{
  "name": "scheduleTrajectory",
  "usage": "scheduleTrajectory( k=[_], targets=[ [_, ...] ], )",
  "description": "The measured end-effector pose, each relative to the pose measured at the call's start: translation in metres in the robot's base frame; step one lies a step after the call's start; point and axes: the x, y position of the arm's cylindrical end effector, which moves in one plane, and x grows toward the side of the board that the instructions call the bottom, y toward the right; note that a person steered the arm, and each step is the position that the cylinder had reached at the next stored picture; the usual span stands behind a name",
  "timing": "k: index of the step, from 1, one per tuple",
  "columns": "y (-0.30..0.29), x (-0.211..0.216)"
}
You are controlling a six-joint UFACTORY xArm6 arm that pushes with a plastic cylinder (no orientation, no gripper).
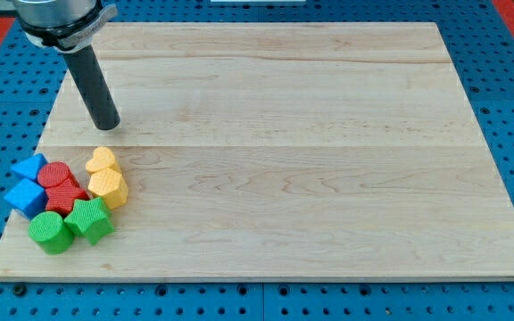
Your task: Slightly move the blue blocks to the right of the board
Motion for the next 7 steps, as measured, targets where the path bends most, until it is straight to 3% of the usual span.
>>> scheduleTrajectory(
  k=[2,3,4,7],
  targets=[
    [-0.006,-0.009],
    [-0.048,-0.039],
    [-0.103,-0.018],
    [-0.104,-0.008]
  ],
)
